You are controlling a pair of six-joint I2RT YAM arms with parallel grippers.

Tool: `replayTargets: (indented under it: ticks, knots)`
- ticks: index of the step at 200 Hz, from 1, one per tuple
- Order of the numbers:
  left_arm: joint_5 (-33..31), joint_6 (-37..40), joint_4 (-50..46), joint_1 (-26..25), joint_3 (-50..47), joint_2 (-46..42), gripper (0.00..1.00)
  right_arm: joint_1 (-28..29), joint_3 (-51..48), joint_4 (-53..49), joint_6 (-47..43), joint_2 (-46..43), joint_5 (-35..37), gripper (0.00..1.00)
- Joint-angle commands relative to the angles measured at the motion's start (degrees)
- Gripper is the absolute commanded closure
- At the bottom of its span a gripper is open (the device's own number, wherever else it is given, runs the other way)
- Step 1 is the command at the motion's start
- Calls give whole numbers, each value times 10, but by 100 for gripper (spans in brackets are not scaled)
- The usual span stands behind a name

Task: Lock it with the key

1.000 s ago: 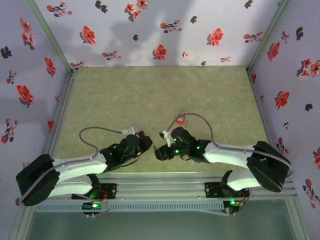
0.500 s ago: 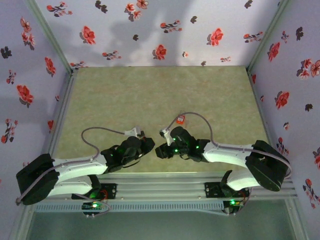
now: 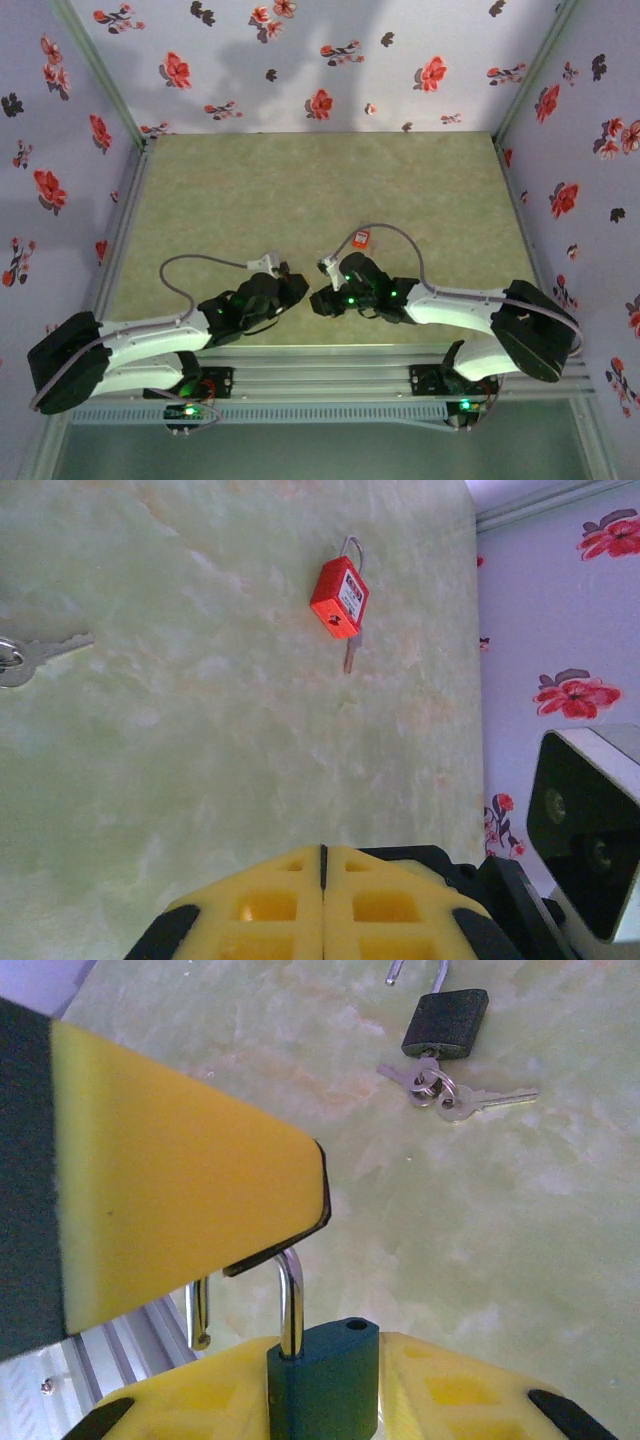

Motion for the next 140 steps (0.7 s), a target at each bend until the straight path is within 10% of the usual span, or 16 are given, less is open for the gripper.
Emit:
replayTargets:
  ticks: [1,140]
  knots:
    - [-5,-6,-2,-5,-6,-17,100,3,13,-9,-5,5,-2,69]
    - [-38,6,-135,-5,24,-59,100,13,24,-18,-15,15,-39,59]
